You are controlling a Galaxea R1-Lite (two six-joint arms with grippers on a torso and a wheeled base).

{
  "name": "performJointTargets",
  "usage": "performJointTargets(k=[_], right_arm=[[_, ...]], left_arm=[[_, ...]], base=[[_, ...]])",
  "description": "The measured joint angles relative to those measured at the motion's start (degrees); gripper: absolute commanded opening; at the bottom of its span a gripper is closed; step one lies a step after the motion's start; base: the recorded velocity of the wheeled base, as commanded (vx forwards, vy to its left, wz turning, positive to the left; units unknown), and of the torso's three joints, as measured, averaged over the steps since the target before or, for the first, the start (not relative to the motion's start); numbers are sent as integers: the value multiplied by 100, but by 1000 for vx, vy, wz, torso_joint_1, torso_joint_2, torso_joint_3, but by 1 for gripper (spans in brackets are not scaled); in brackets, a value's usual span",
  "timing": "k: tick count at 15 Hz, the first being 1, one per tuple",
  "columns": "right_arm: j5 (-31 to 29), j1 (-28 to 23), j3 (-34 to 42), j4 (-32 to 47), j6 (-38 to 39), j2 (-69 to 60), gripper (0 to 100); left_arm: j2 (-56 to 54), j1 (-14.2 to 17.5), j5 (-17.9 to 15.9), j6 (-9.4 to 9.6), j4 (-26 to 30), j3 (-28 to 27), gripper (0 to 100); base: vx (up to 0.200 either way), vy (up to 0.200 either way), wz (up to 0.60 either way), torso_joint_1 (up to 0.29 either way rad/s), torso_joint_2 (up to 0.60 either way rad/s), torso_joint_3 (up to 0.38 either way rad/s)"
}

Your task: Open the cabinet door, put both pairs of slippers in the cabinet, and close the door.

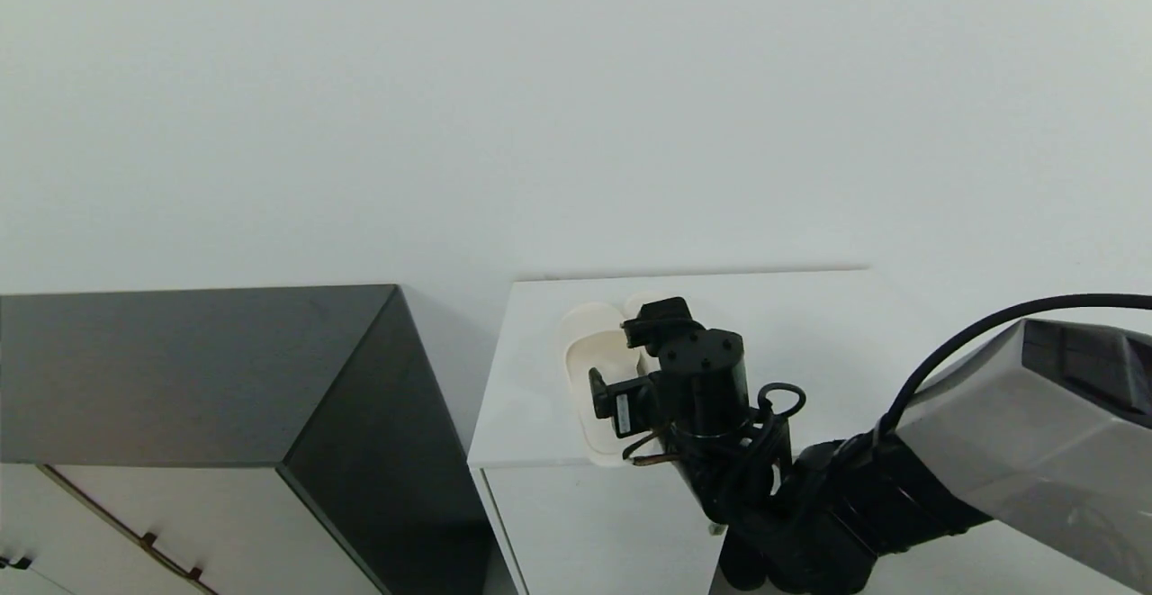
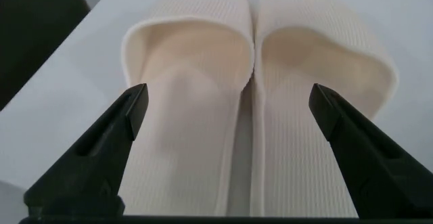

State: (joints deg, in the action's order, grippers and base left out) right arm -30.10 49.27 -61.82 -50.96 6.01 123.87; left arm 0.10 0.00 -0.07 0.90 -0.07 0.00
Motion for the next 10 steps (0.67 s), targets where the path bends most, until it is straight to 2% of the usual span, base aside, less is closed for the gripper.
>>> performJointTargets(k=[5, 10], right_arm=[[21, -190, -614, 462, 4, 245, 100], [22, -336, -1070, 530, 12, 599, 100]], left_arm=[[0, 0, 0, 5, 0, 0, 0], [0, -2, -2, 5, 0, 0, 0]], base=[[0, 0, 0, 0, 0, 0], [0, 0, 0, 0, 0, 0]])
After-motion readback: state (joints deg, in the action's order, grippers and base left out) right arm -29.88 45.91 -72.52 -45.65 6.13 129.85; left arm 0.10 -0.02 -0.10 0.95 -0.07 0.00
